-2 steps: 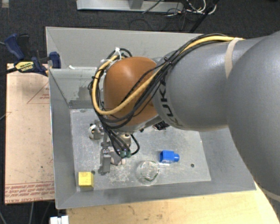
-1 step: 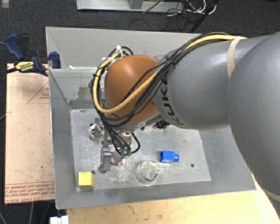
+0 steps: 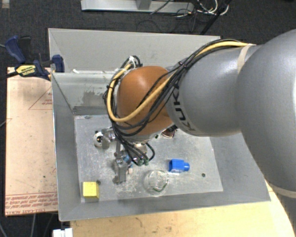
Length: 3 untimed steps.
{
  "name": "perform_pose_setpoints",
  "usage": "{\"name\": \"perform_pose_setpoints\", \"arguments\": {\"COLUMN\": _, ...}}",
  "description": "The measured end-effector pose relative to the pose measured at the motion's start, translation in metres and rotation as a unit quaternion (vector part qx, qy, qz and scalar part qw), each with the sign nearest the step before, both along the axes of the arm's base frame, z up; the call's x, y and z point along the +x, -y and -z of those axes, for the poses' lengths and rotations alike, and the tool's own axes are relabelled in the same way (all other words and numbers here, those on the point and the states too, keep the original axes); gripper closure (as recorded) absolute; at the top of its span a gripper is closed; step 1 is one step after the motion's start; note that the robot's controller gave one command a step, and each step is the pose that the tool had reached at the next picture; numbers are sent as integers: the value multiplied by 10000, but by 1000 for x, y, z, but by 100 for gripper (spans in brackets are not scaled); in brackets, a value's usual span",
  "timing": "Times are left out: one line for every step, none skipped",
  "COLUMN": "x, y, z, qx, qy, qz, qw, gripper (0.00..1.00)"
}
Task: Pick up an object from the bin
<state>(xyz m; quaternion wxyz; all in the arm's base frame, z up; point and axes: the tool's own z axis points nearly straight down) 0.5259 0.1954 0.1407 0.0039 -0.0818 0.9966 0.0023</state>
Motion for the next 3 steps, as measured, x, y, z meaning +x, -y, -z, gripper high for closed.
{"name": "perform_pose_setpoints", "arguments": {"x": 4, "y": 43, "z": 16, "qx": -32, "qy": -39, "qz": -534, "qw": 9986, "gripper": 0}}
{"name": "perform_pose_setpoints", "arguments": {"x": 9, "y": 43, "z": 16, "qx": -23, "qy": -18, "qz": -1610, "qw": 9869, "gripper": 0}}
{"name": "perform_pose_setpoints", "arguments": {"x": 8, "y": 53, "z": 57, "qx": -26, "qy": -19, "qz": -2049, "qw": 9788, "gripper": 0}}
